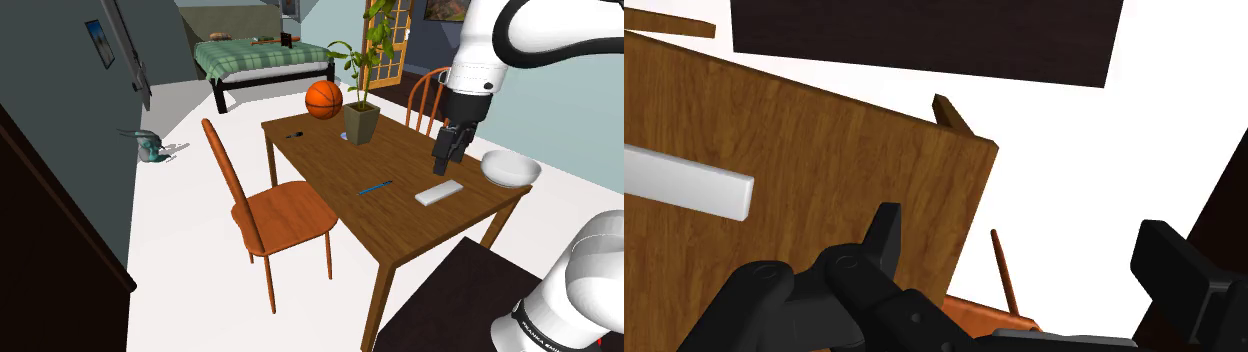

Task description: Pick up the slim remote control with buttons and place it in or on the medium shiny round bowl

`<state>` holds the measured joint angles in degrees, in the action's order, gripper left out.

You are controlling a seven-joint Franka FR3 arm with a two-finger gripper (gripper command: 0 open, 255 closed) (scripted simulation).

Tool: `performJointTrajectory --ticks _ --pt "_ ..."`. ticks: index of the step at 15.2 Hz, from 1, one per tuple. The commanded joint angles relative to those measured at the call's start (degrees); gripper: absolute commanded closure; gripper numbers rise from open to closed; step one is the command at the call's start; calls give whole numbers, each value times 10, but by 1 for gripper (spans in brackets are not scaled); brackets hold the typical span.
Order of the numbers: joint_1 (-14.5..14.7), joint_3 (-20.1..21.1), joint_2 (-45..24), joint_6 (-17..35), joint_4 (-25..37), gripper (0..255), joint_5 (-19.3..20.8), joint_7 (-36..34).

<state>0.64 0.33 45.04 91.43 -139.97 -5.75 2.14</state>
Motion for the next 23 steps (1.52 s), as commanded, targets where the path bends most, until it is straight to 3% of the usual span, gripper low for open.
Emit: performJointTrajectory --ticks 1,12,18,23 --pt "0 0 0 0 0 0 0 0" --pt "-7 -154 13 112 -122 0 139 293" --pt "-7 -252 -55 206 -135 0 209 453" --pt "16 -339 -150 296 -115 0 240 588"
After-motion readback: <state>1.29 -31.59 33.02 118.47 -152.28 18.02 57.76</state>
